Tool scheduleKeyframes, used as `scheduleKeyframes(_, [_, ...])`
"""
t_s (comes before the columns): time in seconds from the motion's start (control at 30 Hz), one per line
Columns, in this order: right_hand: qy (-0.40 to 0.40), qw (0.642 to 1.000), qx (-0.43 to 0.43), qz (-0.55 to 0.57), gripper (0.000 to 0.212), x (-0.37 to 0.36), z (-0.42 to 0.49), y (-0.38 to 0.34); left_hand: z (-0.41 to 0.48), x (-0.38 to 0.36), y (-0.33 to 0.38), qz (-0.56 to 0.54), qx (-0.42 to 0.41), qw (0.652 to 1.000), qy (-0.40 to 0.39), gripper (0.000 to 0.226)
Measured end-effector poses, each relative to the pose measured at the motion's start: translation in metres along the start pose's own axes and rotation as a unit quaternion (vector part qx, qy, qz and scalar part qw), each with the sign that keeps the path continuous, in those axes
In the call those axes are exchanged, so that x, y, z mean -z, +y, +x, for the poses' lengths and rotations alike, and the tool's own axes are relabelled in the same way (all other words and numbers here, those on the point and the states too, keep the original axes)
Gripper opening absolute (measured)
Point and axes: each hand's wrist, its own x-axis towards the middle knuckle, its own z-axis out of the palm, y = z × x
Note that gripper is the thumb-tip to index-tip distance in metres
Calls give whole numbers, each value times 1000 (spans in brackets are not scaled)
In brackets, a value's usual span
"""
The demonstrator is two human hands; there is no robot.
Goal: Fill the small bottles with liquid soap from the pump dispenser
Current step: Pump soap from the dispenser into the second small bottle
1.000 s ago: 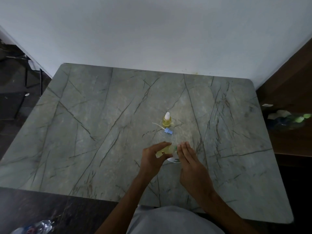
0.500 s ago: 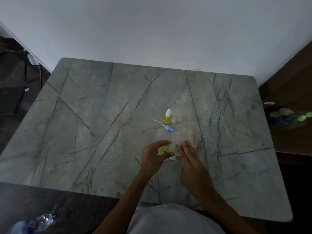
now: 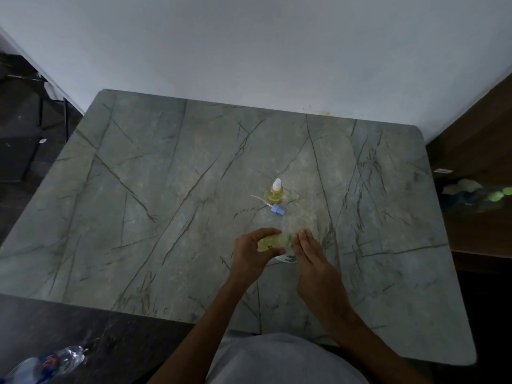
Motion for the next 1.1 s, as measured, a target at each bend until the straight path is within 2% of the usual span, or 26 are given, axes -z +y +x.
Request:
scheduleKeyframes(0.17, [5,1000,3,2,57,-4,0,2,0,0,-1,-2,2,1000,2,44])
scheduleKeyframes(0.27, [1,1000,2,10,66,-4,0,2,0,1,1,-11,-3,1000,7,44])
scheduleKeyframes(0.37, [0,1000,14,0,58,3,0,0,-1,1,2,-17,-9,1000,12,44])
scheduleKeyframes(1.1, [19,1000,20,-8,62,-7,2,3,-1,-1,-4,0,-20,1000,5,43])
